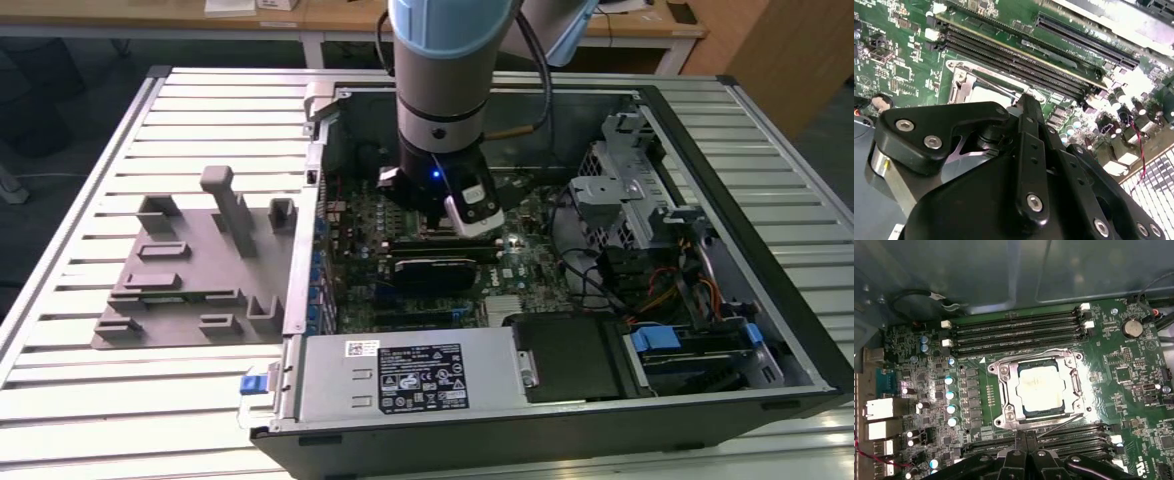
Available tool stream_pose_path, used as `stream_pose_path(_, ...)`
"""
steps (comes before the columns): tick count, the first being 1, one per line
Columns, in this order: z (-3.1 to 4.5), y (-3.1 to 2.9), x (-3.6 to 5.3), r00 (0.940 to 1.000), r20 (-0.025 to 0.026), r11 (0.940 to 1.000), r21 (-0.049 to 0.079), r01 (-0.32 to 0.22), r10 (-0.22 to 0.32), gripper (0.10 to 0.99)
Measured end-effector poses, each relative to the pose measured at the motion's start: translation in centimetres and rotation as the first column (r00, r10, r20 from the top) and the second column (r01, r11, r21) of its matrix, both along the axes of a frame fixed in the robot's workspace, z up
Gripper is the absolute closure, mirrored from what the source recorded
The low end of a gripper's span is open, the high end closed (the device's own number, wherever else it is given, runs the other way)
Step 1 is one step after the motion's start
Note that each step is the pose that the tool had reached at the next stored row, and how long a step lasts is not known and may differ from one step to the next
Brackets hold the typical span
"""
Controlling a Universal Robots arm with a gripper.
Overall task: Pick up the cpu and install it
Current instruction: 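Install the second cpu locking lever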
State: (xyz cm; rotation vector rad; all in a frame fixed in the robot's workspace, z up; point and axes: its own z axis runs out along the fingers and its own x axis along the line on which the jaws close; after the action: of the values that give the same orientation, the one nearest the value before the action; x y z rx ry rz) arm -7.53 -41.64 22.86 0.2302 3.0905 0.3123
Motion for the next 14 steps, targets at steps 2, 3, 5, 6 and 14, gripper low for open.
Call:
stream_pose_path(2, -0.18, -0.18, 0.0, 1.0, -0.0001, 1.0, 0.008, 0.0, 0.0, 0.98)
stream_pose_path(3, -0.24, -0.22, 0.0, 1.0, -0.0001, 0.9999, 0.016, 0.0, 0.0, 0.98)
stream_pose_path(5, -0.33, -0.29, -0.01, 1.0, 0.0, 0.9994, 0.034, 0.0, 0.0, 0.98)
stream_pose_path(6, -0.38, -0.33, -0.02, 1.0, 0.0, 0.9991, 0.042, 0.0, 0.0, 0.98)
stream_pose_path(14, -1.01, -1.08, -0.2, 1.0, -0.0001, 0.9981, 0.062, 0.0, 0.0, 0.98)
